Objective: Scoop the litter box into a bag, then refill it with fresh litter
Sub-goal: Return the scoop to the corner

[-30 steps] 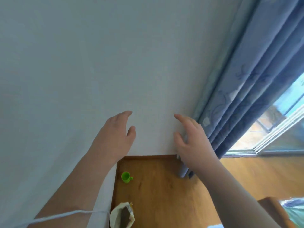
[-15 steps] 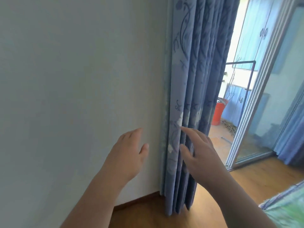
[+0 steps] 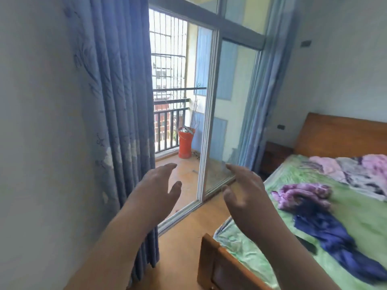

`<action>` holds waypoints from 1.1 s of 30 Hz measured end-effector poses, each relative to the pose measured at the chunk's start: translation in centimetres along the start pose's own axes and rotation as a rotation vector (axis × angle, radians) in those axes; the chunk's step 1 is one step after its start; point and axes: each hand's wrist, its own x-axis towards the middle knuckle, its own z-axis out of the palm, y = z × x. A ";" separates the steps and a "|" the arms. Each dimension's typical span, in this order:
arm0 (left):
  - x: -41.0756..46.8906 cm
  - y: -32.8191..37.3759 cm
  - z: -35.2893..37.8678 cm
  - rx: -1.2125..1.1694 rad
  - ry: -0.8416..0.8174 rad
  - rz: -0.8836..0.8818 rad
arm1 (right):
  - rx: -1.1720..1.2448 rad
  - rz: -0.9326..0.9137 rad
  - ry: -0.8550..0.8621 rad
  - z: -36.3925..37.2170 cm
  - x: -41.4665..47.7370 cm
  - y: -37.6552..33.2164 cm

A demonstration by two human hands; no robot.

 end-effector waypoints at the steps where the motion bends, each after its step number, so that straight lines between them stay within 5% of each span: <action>1: 0.2 2.1 1.4 -0.010 -0.003 0.035 | -0.021 0.024 0.026 -1.7 -0.5 1.8; 9: 1.3 13.4 11.0 -0.097 -0.122 0.247 | -0.128 0.151 0.147 -9.2 -5.5 12.1; 15: 3.0 15.7 15.3 -0.117 -0.214 0.345 | -0.189 0.260 0.165 -10.0 -6.8 15.0; 28: 11.0 6.5 22.7 -0.058 -0.515 0.490 | -0.234 0.575 0.138 2.0 -4.0 16.9; 33: 11.8 0.5 29.0 -0.039 -0.682 0.419 | -0.214 0.771 0.042 9.3 -5.5 19.8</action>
